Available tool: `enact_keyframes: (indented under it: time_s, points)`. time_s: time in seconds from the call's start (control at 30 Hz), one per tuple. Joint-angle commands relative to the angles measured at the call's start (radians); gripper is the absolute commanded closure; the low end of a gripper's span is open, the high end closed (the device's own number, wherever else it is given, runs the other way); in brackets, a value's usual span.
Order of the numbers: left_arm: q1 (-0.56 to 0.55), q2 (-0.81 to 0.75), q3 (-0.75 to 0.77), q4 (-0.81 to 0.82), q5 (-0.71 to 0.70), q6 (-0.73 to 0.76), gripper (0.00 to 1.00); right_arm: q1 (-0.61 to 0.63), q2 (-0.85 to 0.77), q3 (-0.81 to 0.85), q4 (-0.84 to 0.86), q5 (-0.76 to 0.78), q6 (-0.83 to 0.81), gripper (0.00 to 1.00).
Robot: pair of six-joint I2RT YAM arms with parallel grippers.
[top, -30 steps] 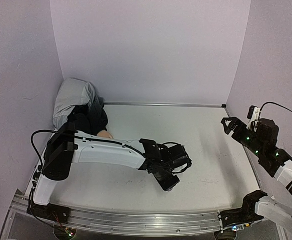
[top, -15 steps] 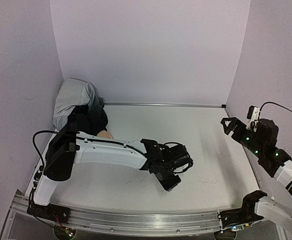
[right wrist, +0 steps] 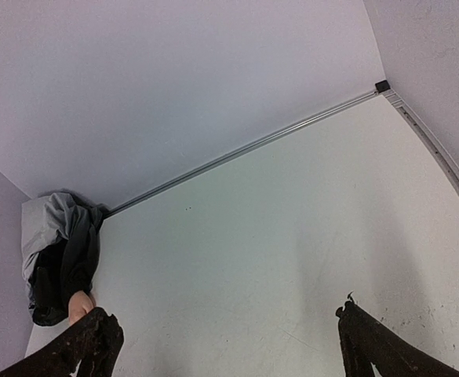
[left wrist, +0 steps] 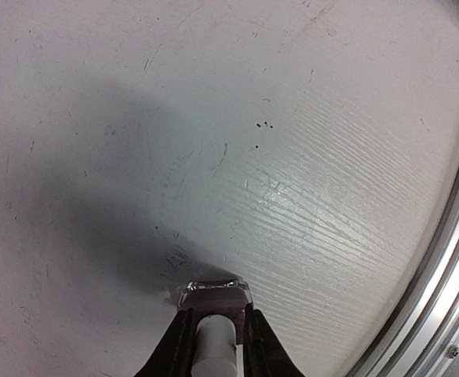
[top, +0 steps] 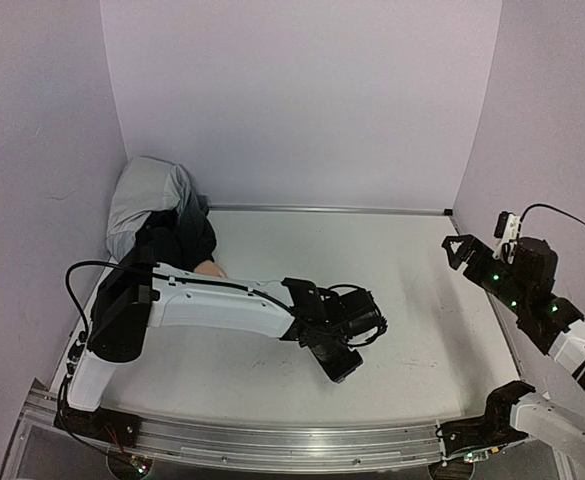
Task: Paint the nails
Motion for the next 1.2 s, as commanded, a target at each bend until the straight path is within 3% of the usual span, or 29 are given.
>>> enact_keyframes:
  time_s: [0.0,0.1,0.23,0.5,0.7,0.93,1.17]
  points:
    - [-0.005,-0.006,0.002,-0.009,-0.02,0.003,0.79,0.008,0.005,0.031,0.035,-0.001,-0.006,0.02]
    - [-0.005,-0.012,-0.006,-0.01,-0.017,0.0,0.7,0.008,0.006,0.031,0.035,-0.002,-0.006,0.02]
    - [-0.005,-0.016,-0.015,-0.01,-0.026,-0.003,0.69,0.008,0.006,0.032,0.035,-0.002,-0.006,0.02]
    - [-0.005,-0.02,-0.031,-0.01,-0.028,-0.01,0.83,0.007,0.008,0.032,0.035,-0.005,-0.003,0.02]
    - [-0.006,-0.064,-0.05,-0.008,-0.055,-0.016,1.0,0.008,0.014,0.025,0.034,0.006,-0.008,0.02]
    - [0.016,-0.17,-0.081,-0.011,-0.076,-0.024,1.0,0.008,0.001,-0.003,0.046,0.016,-0.029,0.02]
    - [0.171,-0.315,-0.162,-0.012,0.078,-0.135,1.0,0.008,0.128,0.034,0.085,-0.16,-0.145,0.02]
